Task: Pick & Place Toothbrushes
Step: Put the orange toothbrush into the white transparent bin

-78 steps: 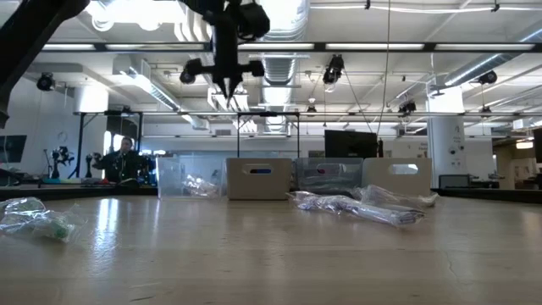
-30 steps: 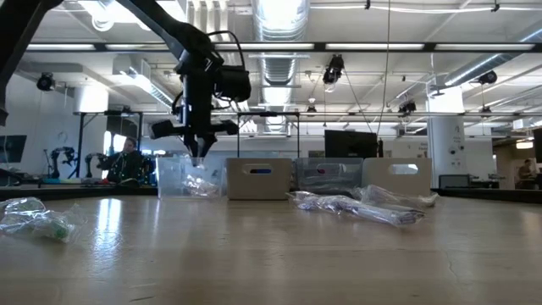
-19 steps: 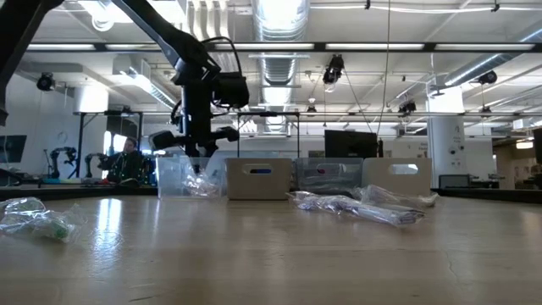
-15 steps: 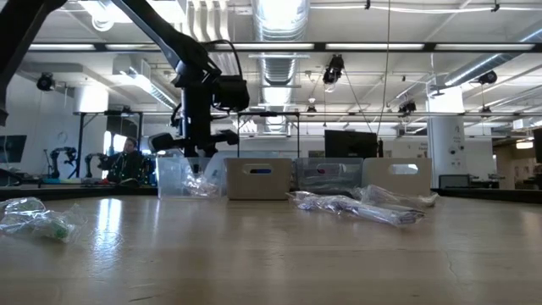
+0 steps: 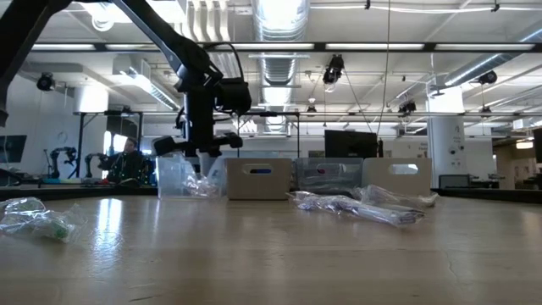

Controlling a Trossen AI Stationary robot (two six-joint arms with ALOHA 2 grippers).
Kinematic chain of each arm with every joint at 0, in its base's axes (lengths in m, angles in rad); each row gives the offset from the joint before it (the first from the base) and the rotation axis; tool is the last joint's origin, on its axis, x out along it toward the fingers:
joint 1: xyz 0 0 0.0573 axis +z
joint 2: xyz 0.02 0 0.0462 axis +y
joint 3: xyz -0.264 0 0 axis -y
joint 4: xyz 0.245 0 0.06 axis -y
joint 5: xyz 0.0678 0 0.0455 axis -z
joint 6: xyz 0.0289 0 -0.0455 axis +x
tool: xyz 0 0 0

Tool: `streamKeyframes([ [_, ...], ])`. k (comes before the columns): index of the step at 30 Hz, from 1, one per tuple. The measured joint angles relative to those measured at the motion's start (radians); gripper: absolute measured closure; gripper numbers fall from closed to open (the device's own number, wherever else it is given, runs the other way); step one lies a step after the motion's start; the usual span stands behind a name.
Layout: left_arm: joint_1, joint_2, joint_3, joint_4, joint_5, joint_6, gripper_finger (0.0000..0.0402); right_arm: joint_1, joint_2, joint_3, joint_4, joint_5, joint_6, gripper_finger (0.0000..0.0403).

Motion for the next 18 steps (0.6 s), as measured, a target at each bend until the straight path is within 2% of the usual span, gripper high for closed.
streamKeyframes([
  [12,0.0,-0.002,0.014,0.014,0.023,0.059,0.0288,0.0,0.0,0.0,0.0,0.0,0.0,0.0394],
  [18,0.0,-0.004,0.059,0.013,0.101,0.106,0.0247,0.0,0.0,0.0,0.0,0.0,-0.001,0.0394],
])
